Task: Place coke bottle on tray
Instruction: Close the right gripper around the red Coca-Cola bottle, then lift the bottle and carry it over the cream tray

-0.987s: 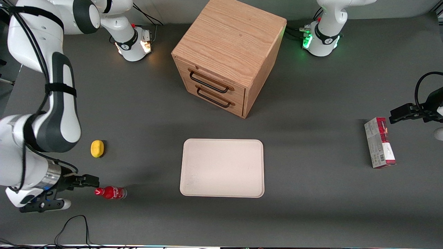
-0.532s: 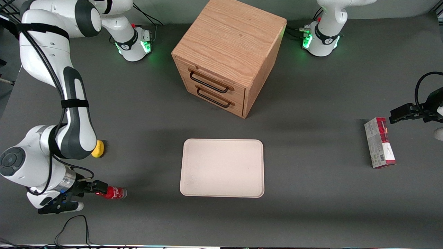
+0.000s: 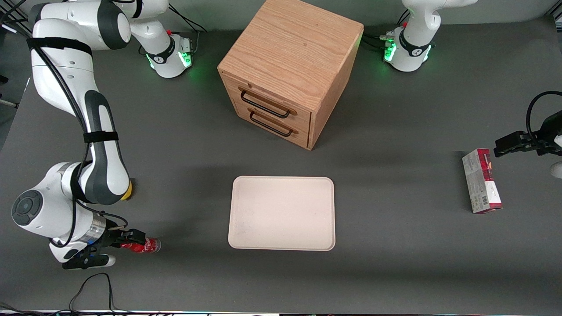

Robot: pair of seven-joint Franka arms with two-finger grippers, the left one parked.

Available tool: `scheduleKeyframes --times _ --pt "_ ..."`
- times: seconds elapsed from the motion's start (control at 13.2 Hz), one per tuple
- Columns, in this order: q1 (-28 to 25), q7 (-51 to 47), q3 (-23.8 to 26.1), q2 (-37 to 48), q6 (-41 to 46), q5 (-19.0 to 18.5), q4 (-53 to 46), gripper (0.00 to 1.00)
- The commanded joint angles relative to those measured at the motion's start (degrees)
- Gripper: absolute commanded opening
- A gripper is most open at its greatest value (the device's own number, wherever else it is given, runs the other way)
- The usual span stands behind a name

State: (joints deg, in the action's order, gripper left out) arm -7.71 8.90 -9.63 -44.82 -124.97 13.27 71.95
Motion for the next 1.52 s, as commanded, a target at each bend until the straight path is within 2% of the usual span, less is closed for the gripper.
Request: scheduleKeyframes --times 0.0,0.08,0.15,0.3,0.38,0.53,0.68,0.91,0.99,1.06,1.14,1.37,1.44 --pt "-0.20 2.00 -0.21 0.44 -0.80 1.50 0.65 0.27" --pt "-0.29 1.74 -0.21 0.44 -0.80 1.41 0.47 0.16" --pt "-0.29 1.47 -0.21 0.61 -0.54 1.15 0.04 0.11" --pt "-0.64 1.12 -0.13 1.49 1.90 0.28 -1.01 0.10" --pt "-1.42 0.86 -0.21 2.10 6.71 -1.56 -4.15 0.10" --pt "-1.43 -3.34 -0.04 2.37 21.80 -5.77 -14.85 0.10" --pt "-2.04 -3.63 0.14 2.54 31.59 -7.37 -22.53 0.10" --pt "-4.23 -3.89 0.40 6.66 35.05 -7.38 -24.14 0.11" --pt "-5.46 -6.24 1.27 6.68 34.36 -7.29 -24.22 0.11" --pt "-6.17 -11.31 4.41 6.33 33.14 -7.46 -24.31 0.11" --pt "-6.52 -17.97 8.53 5.54 29.82 -9.47 -24.23 0.12" --pt "-6.70 -32.15 24.43 -0.33 21.81 -26.04 -24.05 0.14" --pt "-6.62 -34.45 27.79 -2.27 19.96 -28.71 -24.05 0.14"
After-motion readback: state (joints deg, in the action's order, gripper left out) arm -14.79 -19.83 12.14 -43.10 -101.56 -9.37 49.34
